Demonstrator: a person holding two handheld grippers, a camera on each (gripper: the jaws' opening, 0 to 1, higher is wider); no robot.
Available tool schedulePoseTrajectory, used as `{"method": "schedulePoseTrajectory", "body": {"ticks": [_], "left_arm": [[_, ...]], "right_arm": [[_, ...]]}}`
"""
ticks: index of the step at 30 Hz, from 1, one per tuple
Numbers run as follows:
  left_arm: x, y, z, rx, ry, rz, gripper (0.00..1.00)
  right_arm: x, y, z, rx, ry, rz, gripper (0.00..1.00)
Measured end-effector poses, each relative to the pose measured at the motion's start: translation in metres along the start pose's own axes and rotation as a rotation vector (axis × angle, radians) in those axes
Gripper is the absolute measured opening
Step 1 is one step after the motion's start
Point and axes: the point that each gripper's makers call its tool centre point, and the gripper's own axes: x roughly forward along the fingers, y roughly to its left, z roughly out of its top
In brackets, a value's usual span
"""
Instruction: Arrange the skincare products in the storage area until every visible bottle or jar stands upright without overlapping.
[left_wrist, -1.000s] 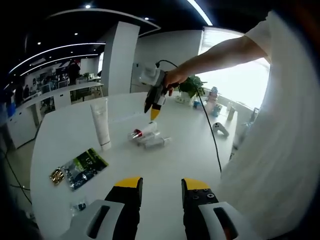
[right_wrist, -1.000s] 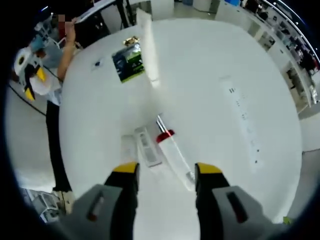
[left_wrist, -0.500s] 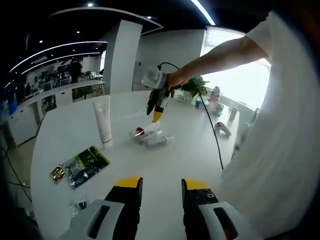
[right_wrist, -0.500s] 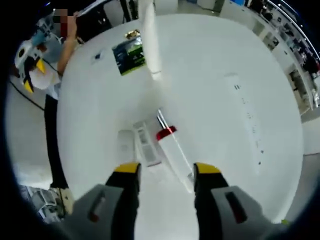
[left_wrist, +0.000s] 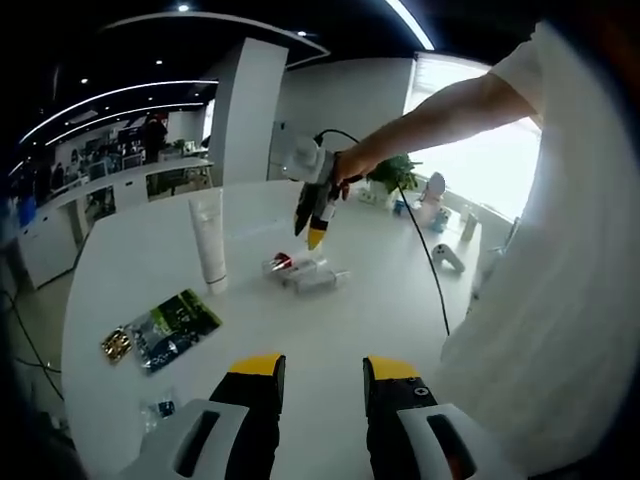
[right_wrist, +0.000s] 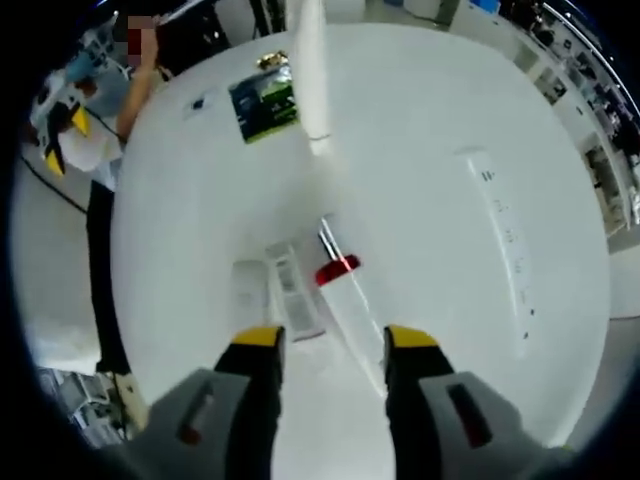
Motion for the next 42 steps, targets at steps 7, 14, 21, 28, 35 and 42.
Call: {"method": "schedulePoseTrajectory", "body": {"ticks": [7, 14, 21, 28, 35, 42], "left_arm": [[-0.004, 0.003, -0.003, -0.008, 0.011, 0.011, 0.33], [-0.007, 0.007, -0.003, -0.012, 0.017, 0.027, 0.33], [-0.008, 0.009, -0.004, -0.021, 0.021, 0.037, 0.33], [-0.009, 0.010, -0.005, -0.020, 0.027, 0.044, 0.33], [-0.012, 0.011, -0.005, -0.024, 0.028, 0.059, 0.33], [-0.022, 0.020, 0.003, -0.034, 0.006, 0.099, 0.33]], "right_arm": [[0.009, -0.009, -0.002, -0.017, 0.025, -0.012, 0.39], [0.019, -0.010, -0.001, -0.023, 0.034, -0.018, 0.37], [0.024, -0.015, -0.004, -0.026, 0.045, -0.028, 0.34], [0.025, -0.021, -0.006, -0.033, 0.055, -0.043, 0.32], [0.027, -0.019, -0.007, -0.039, 0.075, -0.051, 0.30], [0.040, -0.022, -0.006, -0.058, 0.097, -0.055, 0.31]]}}
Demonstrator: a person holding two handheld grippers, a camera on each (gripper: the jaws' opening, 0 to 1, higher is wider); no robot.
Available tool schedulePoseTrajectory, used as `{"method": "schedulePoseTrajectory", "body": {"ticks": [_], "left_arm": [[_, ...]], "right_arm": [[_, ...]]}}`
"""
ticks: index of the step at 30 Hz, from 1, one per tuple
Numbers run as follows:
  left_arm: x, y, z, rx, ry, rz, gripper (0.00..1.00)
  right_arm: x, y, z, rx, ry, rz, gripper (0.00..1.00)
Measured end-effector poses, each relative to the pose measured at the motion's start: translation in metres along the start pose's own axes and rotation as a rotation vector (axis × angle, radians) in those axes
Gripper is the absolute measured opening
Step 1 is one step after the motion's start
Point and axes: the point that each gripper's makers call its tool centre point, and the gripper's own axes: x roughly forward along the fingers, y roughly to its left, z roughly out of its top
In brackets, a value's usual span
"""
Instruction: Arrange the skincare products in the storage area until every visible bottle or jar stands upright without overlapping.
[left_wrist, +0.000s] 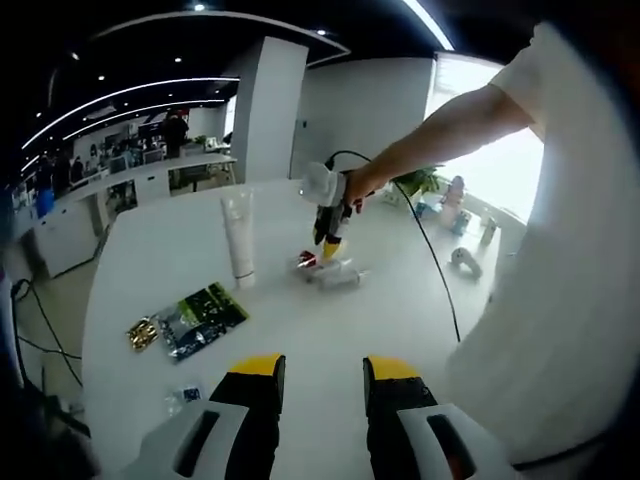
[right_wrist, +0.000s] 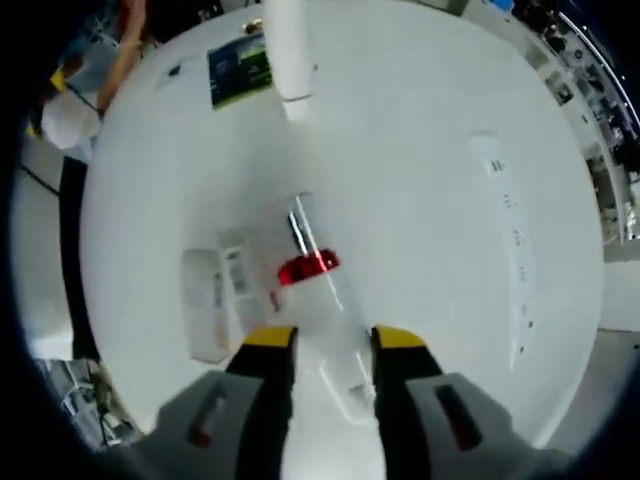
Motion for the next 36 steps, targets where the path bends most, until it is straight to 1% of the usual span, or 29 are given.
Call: {"method": "schedulePoseTrajectory", "body": {"ticks": [2, 5, 7, 8, 11, 14, 15, 16, 18, 19, 21, 22, 24, 26, 28, 29, 30, 34, 36], "left_arm": [[-0.001, 0.002, 0.000, 0.005, 0.002, 0.006, 0.33], [-0.003, 0.006, 0.000, 0.022, 0.012, 0.017, 0.33], [-0.005, 0.008, 0.002, 0.012, 0.007, 0.023, 0.33], [-0.005, 0.009, 0.002, 0.011, 0.006, 0.025, 0.33], [-0.006, 0.010, 0.002, 0.010, 0.011, 0.031, 0.33], [-0.005, 0.010, 0.001, 0.007, 0.020, 0.031, 0.33], [-0.004, 0.010, 0.000, 0.006, 0.024, 0.029, 0.33], [-0.004, 0.009, -0.001, 0.006, 0.025, 0.029, 0.33], [-0.003, 0.008, -0.001, 0.004, 0.029, 0.025, 0.33], [-0.002, 0.006, -0.002, 0.006, 0.034, 0.020, 0.33], [-0.001, 0.005, -0.003, 0.010, 0.040, 0.018, 0.33], [0.000, 0.005, -0.003, 0.010, 0.040, 0.018, 0.33], [0.000, 0.006, -0.003, 0.004, 0.039, 0.019, 0.33], [0.001, 0.007, -0.003, 0.001, 0.038, 0.020, 0.33], [0.001, 0.007, -0.002, 0.001, 0.040, 0.022, 0.33], [0.001, 0.008, -0.002, -0.002, 0.038, 0.024, 0.33], [0.001, 0.008, -0.002, -0.008, 0.035, 0.025, 0.33], [0.000, 0.008, -0.006, -0.011, 0.039, 0.026, 0.33], [0.000, 0.007, -0.007, -0.016, 0.037, 0.026, 0.32]], "right_arm": [[0.003, 0.001, -0.002, -0.009, 0.017, -0.005, 0.30], [0.009, -0.004, -0.006, -0.041, 0.041, -0.016, 0.29], [0.009, -0.005, -0.007, -0.041, 0.045, -0.009, 0.29], [0.011, -0.004, -0.008, -0.028, 0.045, 0.000, 0.30], [0.019, -0.009, -0.009, -0.014, 0.041, 0.008, 0.30], [0.021, -0.005, -0.011, -0.042, 0.054, 0.017, 0.31], [0.021, -0.004, -0.008, -0.039, 0.046, 0.023, 0.31], [0.025, -0.006, -0.009, -0.033, 0.060, 0.030, 0.31], [0.025, -0.005, -0.009, -0.041, 0.062, 0.041, 0.31], [0.025, -0.005, -0.008, -0.037, 0.062, 0.047, 0.31], [0.025, -0.003, -0.009, 0.006, 0.069, 0.061, 0.31], [0.026, -0.008, -0.009, 0.000, 0.065, 0.059, 0.31], [0.025, -0.006, -0.010, 0.004, 0.065, 0.057, 0.31], [0.026, -0.006, -0.010, -0.029, 0.057, 0.055, 0.30], [0.026, -0.006, -0.006, -0.060, 0.040, 0.052, 0.29], [0.026, -0.007, -0.008, -0.068, 0.035, 0.047, 0.29], [0.026, -0.008, -0.010, -0.065, 0.028, 0.043, 0.29], [0.022, 0.002, -0.012, -0.060, 0.035, 0.039, 0.28], [0.023, 0.002, -0.011, -0.072, 0.033, 0.044, 0.27]]}}
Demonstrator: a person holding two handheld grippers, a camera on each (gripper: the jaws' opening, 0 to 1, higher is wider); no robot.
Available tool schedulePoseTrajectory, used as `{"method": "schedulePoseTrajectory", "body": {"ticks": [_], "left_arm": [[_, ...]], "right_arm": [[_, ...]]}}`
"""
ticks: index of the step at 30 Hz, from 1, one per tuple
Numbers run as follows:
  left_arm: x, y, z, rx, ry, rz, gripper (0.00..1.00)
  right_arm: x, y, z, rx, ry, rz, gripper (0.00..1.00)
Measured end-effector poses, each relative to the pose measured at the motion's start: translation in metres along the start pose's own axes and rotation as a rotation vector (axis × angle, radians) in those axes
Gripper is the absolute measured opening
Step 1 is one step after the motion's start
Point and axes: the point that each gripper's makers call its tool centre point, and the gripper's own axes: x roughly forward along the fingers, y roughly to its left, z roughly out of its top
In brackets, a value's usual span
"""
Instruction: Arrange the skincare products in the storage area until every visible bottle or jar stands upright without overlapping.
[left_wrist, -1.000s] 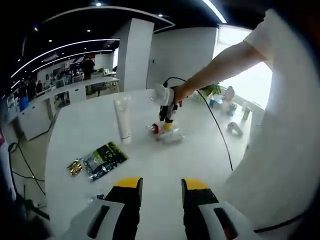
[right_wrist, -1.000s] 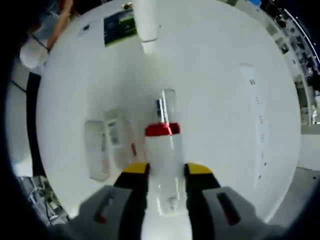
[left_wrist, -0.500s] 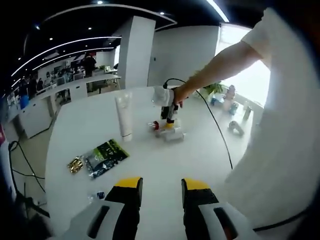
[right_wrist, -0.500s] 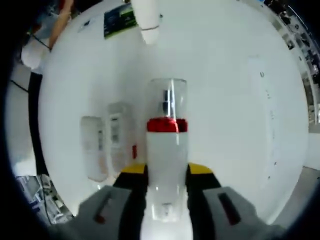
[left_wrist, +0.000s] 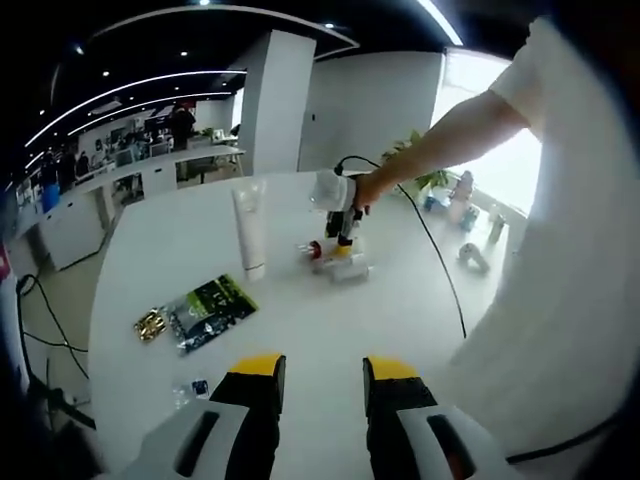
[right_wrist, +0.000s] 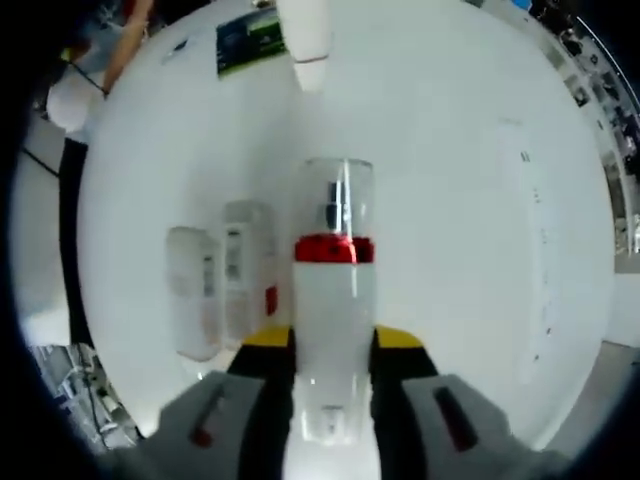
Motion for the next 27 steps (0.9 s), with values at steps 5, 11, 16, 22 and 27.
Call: {"method": "schedulePoseTrajectory", "body": {"ticks": [5, 11, 16, 22, 27], "left_arm": [[0.001, -0.002, 0.000, -0.003, -0.006, -0.002, 0.32], [0.001, -0.004, 0.003, -0.004, -0.022, -0.006, 0.32], [-0.001, -0.005, 0.006, -0.021, -0.048, -0.009, 0.32], [-0.002, -0.008, 0.010, -0.019, -0.067, -0.021, 0.32], [-0.004, -0.011, 0.015, -0.022, -0.088, -0.031, 0.32]], "right_arm": [[-0.010, 0.001, 0.005, 0.003, -0.021, -0.013, 0.27], [-0.027, -0.003, 0.011, 0.019, -0.053, -0.044, 0.27], [-0.047, -0.001, 0.018, 0.009, -0.093, -0.075, 0.27], [-0.063, 0.000, 0.020, -0.001, -0.127, -0.103, 0.27], [-0.076, 0.005, 0.024, -0.004, -0.162, -0.132, 0.27]]}}
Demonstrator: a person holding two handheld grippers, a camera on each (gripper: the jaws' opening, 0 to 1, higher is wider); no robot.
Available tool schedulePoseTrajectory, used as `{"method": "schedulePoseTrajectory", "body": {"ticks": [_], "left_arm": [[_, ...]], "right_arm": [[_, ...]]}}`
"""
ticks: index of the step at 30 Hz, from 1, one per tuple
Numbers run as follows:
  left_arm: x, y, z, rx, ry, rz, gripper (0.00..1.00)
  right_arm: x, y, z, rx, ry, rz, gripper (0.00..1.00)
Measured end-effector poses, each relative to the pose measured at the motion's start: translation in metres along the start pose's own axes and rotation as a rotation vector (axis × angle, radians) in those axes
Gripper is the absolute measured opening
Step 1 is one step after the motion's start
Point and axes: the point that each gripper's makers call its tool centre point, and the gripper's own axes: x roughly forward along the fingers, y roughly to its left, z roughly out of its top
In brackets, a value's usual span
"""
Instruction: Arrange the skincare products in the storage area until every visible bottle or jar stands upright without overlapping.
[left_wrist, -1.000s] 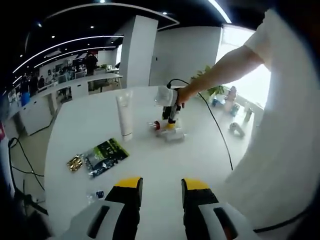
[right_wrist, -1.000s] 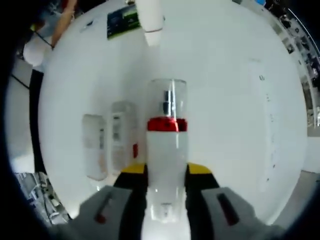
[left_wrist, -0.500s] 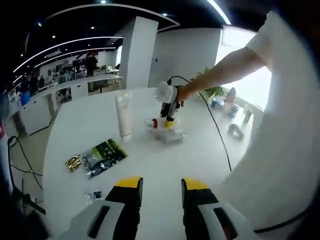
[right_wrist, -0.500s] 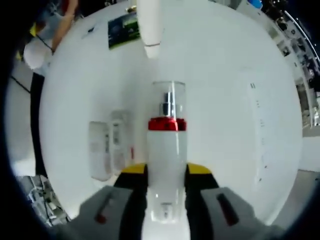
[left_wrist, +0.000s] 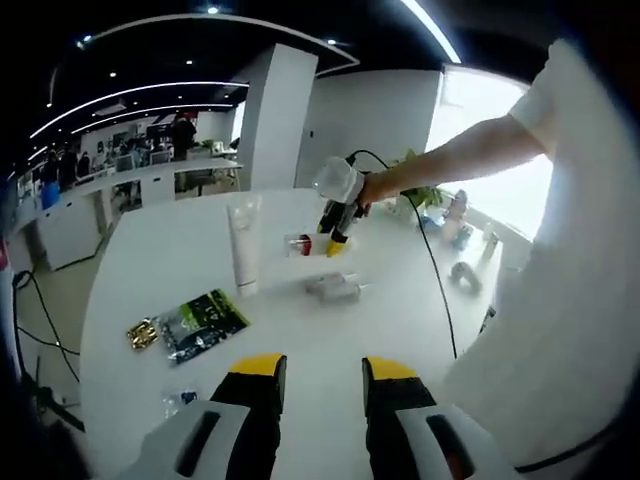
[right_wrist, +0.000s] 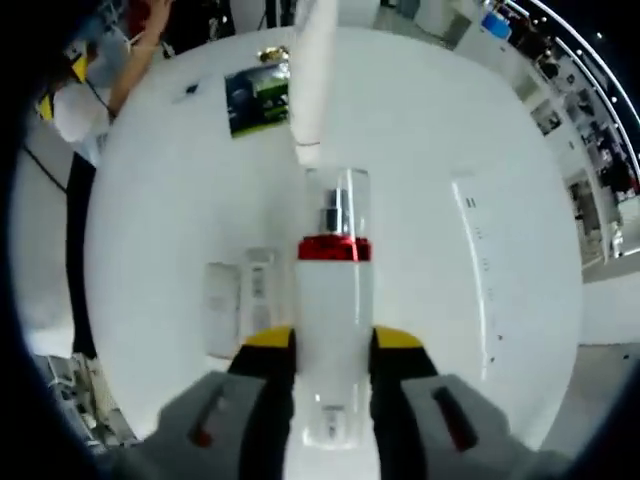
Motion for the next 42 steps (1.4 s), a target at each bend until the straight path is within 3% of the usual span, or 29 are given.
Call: {"method": "schedulePoseTrajectory", "body": {"ticks": [11, 21, 36, 42], "left_arm": [[0.003, -0.012, 0.005, 0.053, -0.013, -0.043, 0.32], [0.006, -0.020, 0.012, 0.045, -0.054, -0.079, 0.32], [0.008, -0.016, 0.009, -0.039, -0.087, -0.075, 0.32], [0.009, -0.008, 0.006, -0.156, -0.112, -0.068, 0.32]], "right_arm": [[-0.037, 0.019, 0.029, 0.051, -0.136, -0.062, 0.27], [-0.059, 0.068, 0.064, 0.064, -0.241, -0.036, 0.27], [-0.070, 0.124, 0.093, 0.089, -0.360, 0.020, 0.27], [-0.073, 0.144, 0.110, 0.148, -0.448, 0.064, 0.27]]}}
